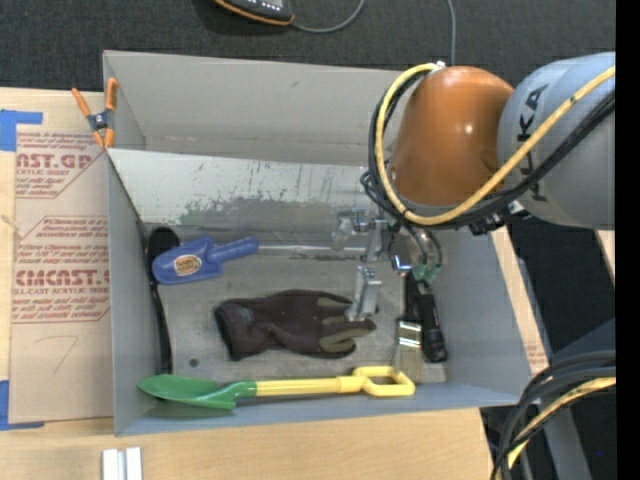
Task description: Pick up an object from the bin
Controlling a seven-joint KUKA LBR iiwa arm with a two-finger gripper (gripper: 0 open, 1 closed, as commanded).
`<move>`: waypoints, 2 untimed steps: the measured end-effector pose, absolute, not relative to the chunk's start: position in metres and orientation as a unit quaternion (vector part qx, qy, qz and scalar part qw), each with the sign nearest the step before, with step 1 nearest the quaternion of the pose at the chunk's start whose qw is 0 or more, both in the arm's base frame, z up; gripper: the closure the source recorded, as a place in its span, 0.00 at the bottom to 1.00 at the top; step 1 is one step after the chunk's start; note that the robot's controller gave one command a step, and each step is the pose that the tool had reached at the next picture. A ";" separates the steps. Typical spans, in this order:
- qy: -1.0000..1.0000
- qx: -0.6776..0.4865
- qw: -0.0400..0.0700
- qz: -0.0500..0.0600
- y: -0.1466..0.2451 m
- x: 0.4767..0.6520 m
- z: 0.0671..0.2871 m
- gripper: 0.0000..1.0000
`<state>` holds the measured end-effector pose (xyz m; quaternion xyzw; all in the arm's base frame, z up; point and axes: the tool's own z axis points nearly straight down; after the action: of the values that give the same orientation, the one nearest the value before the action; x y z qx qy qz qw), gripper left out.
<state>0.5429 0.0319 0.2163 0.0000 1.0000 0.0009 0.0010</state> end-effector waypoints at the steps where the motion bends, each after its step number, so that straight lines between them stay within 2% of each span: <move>1: 0.999 -0.050 0.003 0.001 0.057 0.553 0.129 0.00; 2: 0.999 -0.043 0.002 0.001 0.060 0.552 0.119 0.00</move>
Offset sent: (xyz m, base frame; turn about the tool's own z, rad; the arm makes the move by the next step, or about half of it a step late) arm 0.0093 0.0274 -0.0830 -0.0398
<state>0.5524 0.0600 0.1186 -0.0433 0.9991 0.0013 0.0024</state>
